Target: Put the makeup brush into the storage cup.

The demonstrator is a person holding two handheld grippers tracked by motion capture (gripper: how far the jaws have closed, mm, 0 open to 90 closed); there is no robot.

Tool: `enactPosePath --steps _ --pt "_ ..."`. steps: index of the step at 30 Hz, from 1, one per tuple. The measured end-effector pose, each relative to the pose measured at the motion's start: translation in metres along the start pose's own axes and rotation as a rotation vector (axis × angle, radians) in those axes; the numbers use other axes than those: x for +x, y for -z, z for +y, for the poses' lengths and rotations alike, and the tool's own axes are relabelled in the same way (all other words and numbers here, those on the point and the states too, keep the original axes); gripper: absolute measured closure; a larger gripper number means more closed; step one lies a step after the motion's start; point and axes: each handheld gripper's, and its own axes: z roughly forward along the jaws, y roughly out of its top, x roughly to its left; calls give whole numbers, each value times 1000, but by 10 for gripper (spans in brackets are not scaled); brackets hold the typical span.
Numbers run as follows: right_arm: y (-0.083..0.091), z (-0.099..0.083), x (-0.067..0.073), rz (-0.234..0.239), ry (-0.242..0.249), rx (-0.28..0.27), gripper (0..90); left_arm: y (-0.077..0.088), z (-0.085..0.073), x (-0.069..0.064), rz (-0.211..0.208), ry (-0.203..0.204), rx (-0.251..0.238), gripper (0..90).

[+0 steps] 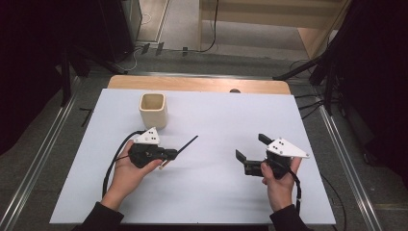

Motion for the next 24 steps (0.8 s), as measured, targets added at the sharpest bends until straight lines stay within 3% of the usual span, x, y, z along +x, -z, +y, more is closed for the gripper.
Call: enactPosePath --steps 5,16,19,22,24 --pt "-16 15 16 13 72 14 37 4 0 2 5 18 -46 844" --pt "-43 36 37 99 29 -15 48 2 1 -2 16 34 -127 844" --pt "-46 37 39 107 9 -14 49 0 1 -4 11 42 -151 844" --pt "-48 36 44 79 37 19 56 -1 0 -3 6 55 -174 844" --pt "-47 35 46 97 15 18 57 -1 0 -4 8 62 -190 844"
